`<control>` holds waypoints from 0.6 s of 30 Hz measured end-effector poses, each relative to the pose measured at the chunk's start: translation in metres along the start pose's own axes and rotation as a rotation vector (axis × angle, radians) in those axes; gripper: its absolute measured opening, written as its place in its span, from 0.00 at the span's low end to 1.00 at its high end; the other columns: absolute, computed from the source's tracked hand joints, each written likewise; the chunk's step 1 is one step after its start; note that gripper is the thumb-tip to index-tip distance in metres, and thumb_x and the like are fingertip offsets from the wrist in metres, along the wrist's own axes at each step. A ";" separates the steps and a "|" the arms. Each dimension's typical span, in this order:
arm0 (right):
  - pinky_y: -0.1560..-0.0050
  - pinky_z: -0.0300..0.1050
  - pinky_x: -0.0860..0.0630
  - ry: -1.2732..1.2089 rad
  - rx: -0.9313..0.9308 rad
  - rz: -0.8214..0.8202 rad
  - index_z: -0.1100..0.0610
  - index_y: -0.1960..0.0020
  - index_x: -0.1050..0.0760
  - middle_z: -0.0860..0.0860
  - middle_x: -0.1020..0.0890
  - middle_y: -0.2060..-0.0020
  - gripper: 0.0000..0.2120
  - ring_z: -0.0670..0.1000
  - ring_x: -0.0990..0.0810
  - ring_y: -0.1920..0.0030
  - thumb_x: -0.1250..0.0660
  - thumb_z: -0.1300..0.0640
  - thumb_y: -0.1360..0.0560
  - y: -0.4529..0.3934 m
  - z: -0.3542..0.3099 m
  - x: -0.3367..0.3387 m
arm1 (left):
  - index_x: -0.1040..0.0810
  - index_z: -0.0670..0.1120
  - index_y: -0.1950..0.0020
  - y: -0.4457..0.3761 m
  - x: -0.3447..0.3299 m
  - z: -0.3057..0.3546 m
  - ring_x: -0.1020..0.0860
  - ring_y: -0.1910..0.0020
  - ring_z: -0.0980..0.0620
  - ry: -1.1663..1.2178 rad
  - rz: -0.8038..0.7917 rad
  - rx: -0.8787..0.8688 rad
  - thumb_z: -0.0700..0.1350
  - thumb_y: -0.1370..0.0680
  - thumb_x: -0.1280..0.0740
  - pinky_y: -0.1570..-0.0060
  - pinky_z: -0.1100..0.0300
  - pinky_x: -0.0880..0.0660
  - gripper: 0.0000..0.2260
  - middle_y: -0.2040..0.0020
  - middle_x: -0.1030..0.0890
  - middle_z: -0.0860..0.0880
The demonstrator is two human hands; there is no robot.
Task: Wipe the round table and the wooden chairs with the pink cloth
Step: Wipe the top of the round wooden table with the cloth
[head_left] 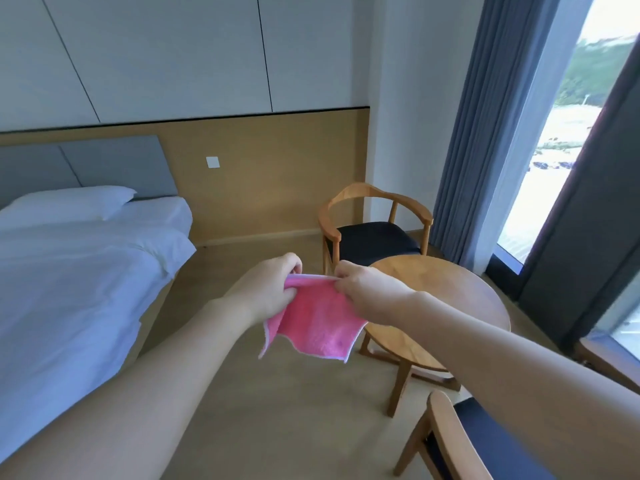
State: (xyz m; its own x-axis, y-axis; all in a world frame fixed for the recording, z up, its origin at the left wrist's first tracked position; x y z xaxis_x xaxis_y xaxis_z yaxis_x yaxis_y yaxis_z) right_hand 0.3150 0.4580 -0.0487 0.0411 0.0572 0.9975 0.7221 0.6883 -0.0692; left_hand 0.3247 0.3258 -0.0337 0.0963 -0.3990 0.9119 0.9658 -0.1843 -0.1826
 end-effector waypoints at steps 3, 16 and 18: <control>0.54 0.47 0.20 0.024 -0.065 -0.063 0.57 0.46 0.22 0.50 0.27 0.49 0.12 0.52 0.23 0.55 0.41 0.67 0.24 -0.025 0.003 -0.013 | 0.26 0.52 0.57 -0.018 0.004 -0.025 0.26 0.61 0.54 -0.005 -0.048 -0.123 0.45 0.30 0.38 0.62 0.54 0.27 0.04 0.61 0.25 0.56; 0.54 0.42 0.24 0.138 -0.250 -0.106 0.57 0.45 0.22 0.50 0.26 0.53 0.11 0.49 0.29 0.56 0.39 0.65 0.23 -0.078 0.093 -0.055 | 0.29 0.47 0.55 -0.129 -0.052 -0.075 0.26 0.58 0.46 -0.026 -0.101 -0.255 0.34 0.24 0.44 0.58 0.47 0.26 0.10 0.58 0.24 0.49; 0.52 0.43 0.23 0.110 -0.287 -0.110 0.57 0.43 0.23 0.50 0.25 0.51 0.12 0.49 0.28 0.54 0.39 0.65 0.23 -0.087 0.121 -0.066 | 0.23 0.46 0.45 -0.154 -0.068 -0.074 0.25 0.48 0.48 -0.014 -0.112 -0.283 0.34 0.22 0.44 0.49 0.50 0.26 0.14 0.48 0.22 0.50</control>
State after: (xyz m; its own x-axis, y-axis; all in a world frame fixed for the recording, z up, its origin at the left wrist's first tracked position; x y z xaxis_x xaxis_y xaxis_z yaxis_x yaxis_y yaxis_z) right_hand 0.1661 0.4822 -0.1099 0.0155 -0.0958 0.9953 0.8911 0.4529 0.0297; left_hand 0.1515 0.3149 -0.0948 -0.0018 -0.3497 0.9368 0.8653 -0.4701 -0.1738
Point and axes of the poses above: each hand's wrist, its own y-axis away from the middle knuckle, its own x-axis out of the back of the hand, z = x × y, the point moved 9 cm from there along -y, towards the middle knuckle
